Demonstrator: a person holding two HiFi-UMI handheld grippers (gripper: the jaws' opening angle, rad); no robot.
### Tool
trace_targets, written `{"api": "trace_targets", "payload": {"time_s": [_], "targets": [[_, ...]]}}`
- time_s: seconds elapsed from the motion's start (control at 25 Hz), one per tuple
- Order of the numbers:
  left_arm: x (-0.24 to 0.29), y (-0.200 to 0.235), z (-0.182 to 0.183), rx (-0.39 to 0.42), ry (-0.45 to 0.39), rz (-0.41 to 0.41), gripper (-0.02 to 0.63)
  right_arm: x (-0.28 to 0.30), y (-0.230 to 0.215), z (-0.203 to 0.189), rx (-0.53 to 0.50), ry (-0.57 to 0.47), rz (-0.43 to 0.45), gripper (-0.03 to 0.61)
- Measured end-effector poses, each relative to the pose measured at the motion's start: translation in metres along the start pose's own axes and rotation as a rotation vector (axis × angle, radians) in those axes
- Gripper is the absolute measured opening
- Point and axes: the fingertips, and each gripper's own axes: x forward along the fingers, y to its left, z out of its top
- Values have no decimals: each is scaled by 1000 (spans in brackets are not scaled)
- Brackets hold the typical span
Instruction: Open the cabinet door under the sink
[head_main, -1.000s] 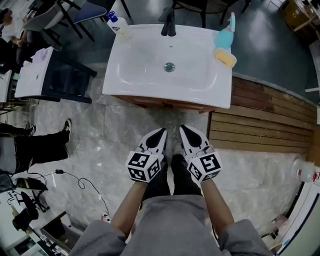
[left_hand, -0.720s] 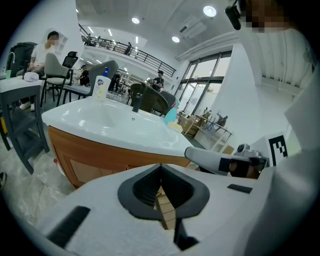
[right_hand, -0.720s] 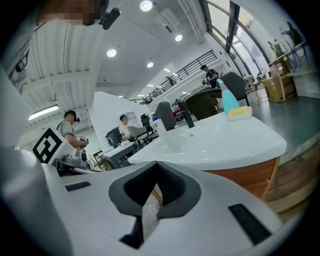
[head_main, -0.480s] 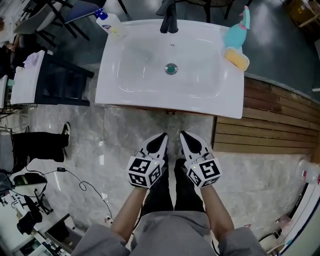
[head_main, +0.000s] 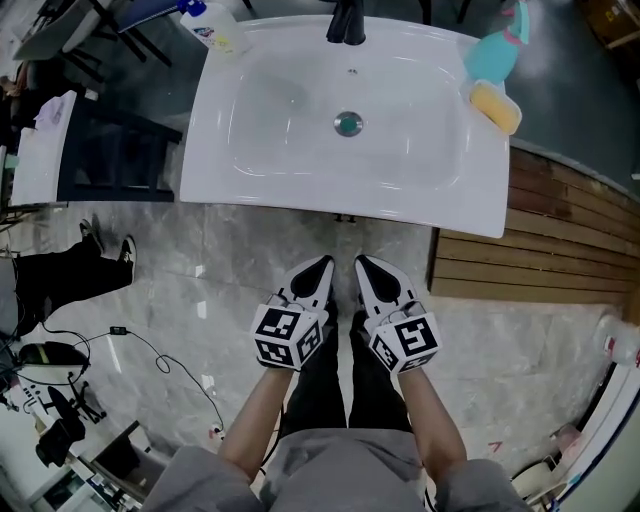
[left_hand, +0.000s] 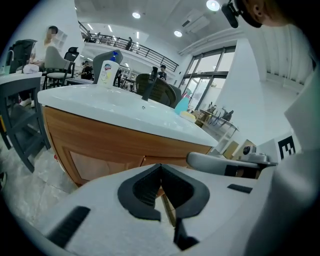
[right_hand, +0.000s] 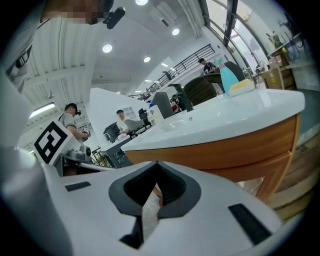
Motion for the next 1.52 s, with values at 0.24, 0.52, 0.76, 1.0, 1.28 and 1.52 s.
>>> {"api": "trace_targets", "payload": {"time_s": [0.24, 0.52, 0.76, 1.0, 1.28, 1.52], "targets": [[26, 18, -19, 18, 13, -1, 9, 15, -18, -21, -9, 4, -14, 9], [54, 45, -42, 46, 21, 10, 9, 32, -40, -53, 3, 9, -32, 9], [81, 66, -69, 58, 45, 24, 10, 43, -53, -77, 13, 8, -36, 9], [110, 81, -94, 62, 56, 50, 11, 40, -67, -92, 42, 0, -54, 9], [140, 93, -110, 59, 68, 70, 42, 31, -76, -104, 17, 17, -55, 9], [159, 104, -113, 50, 98, 105, 90, 20, -83, -114, 30, 32, -72, 10]]}}
